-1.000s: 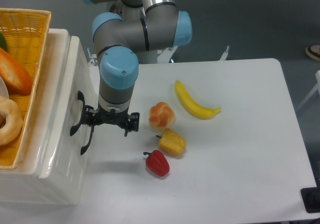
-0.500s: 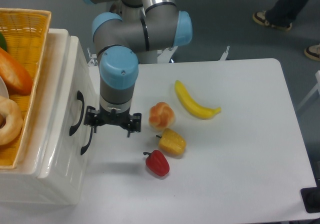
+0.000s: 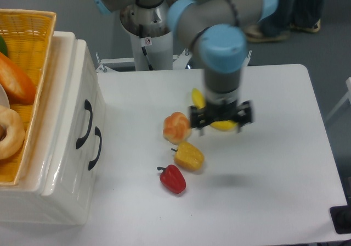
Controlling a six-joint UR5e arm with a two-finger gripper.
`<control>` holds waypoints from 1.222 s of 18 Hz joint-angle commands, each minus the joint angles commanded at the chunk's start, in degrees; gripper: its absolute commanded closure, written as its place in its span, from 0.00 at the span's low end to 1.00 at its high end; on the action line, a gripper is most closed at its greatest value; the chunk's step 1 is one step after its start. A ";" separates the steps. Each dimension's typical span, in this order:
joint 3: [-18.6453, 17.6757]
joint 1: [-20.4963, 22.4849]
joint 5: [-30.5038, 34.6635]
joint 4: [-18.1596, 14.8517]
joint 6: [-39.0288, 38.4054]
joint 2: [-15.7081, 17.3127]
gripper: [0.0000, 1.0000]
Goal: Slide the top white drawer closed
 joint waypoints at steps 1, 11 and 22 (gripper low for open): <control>0.00 2.19 -0.09 -0.78 1.76 1.05 0.00; 0.18 22.76 0.35 -12.12 27.14 8.61 0.00; -1.13 47.72 0.44 -23.47 57.30 15.55 0.00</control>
